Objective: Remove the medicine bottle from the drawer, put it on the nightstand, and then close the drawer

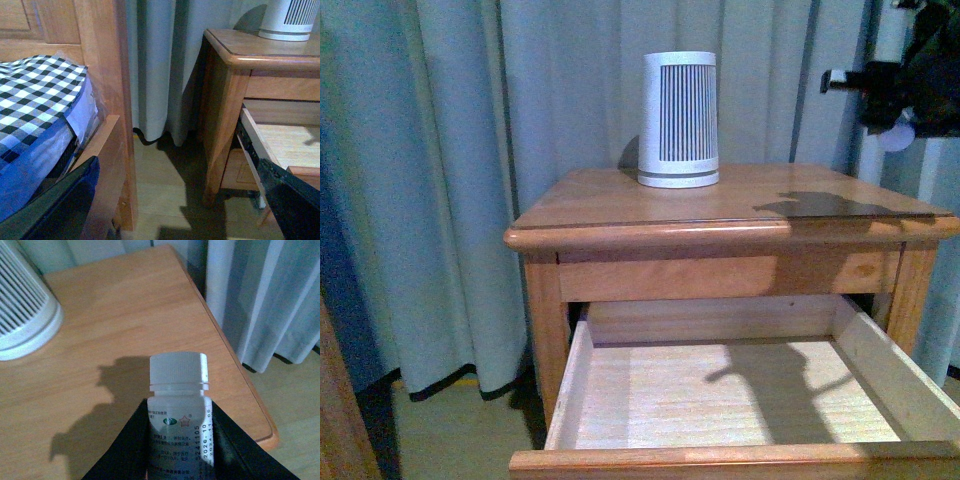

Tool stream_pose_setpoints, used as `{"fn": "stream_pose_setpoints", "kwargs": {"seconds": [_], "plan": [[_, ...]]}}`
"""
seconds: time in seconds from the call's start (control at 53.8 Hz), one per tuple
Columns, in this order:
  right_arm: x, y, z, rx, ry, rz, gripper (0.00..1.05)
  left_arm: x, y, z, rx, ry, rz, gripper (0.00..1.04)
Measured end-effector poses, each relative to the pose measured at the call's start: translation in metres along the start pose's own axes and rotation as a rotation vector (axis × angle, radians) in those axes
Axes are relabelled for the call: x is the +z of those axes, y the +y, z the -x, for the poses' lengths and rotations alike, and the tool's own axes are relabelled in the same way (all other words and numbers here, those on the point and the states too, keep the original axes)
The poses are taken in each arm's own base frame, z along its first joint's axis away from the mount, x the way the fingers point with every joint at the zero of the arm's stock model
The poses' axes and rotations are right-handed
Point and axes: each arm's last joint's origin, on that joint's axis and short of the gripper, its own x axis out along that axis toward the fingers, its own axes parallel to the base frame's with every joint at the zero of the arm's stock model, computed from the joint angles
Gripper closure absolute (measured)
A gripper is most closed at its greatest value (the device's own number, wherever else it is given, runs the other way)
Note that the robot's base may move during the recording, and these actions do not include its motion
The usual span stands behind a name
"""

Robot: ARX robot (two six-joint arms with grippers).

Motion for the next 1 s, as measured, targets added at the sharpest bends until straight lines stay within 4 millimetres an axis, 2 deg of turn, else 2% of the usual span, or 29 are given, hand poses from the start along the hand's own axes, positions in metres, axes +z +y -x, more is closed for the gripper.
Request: {"fn": "stream_pose_setpoints", "kwargs": {"seconds": [0.13,0.428,0.669,0.762,0.818,0.874,0.911,1.004], "plan": [[-0.012,0.002,-0.034,-0.018,0.038,0.027,0.75,0.0,0.0,0.0,0.0,0.0,0.0,0.07],[-0.032,0.009,-0.07,-0.04,0.066,0.043,0.75,0.0,0.0,0.0,0.0,0.0,0.0,0.07],[-0.037,0.015,-0.078,-0.015,0.048,0.035,0.37,0.0,0.0,0.0,0.0,0.0,0.0,0.07],[-0.028,0.017,-0.069,0.008,0.0,0.012,0.21,0.0,0.0,0.0,0.0,0.0,0.0,0.07],[-0.024,0.018,-0.061,0.014,-0.023,0.007,0.14,0.0,0.0,0.0,0.0,0.0,0.0,0.07],[-0.015,0.015,-0.041,0.023,-0.064,-0.009,0.06,0.0,0.0,0.0,0.0,0.0,0.0,0.07],[-0.01,0.013,-0.028,0.017,-0.087,-0.012,0.06,0.0,0.0,0.0,0.0,0.0,0.0,0.07],[0.0,0.001,0.019,0.018,-0.13,-0.03,0.07,0.0,0.0,0.0,0.0,0.0,0.0,0.07]]}}
